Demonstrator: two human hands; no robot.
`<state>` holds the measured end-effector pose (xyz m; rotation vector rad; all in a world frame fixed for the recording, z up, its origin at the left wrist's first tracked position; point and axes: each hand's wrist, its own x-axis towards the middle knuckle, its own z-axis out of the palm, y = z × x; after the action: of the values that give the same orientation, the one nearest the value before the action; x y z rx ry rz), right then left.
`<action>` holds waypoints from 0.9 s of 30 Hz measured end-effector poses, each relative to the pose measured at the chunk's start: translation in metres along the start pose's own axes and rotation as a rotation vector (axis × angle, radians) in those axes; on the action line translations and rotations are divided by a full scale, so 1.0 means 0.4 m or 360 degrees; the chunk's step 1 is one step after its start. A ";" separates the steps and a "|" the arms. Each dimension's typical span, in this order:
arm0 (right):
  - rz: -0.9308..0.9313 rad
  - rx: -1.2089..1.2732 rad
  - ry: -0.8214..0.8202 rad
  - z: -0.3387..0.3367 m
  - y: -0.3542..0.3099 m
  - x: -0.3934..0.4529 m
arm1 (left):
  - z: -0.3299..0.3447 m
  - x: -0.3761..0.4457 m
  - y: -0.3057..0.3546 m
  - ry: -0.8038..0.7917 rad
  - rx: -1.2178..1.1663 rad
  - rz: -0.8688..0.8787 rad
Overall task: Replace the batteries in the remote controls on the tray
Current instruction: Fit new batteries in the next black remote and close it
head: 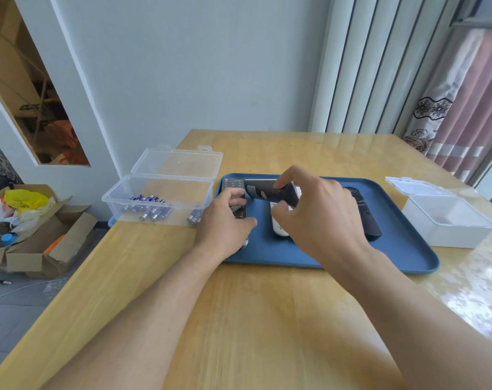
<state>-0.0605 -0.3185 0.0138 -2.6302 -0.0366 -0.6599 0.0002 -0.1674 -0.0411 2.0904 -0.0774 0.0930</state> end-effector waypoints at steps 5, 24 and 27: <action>0.0167 0.0339 0.0115 -0.021 0.013 0.014 | 0.000 0.004 -0.008 -0.0038 0.0114 0.0050; 0.0631 0.1900 -0.0339 0.009 0.016 0.028 | -0.007 -0.031 0.055 0.0290 -0.1123 0.0282; 0.0660 0.1899 -0.0333 0.025 0.011 0.025 | -0.007 -0.030 0.054 0.0263 -0.1129 0.0313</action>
<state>-0.0466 -0.3193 0.0088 -1.4611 0.0431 -0.1086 -0.0139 -0.1756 -0.0222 1.3576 -0.1863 0.3100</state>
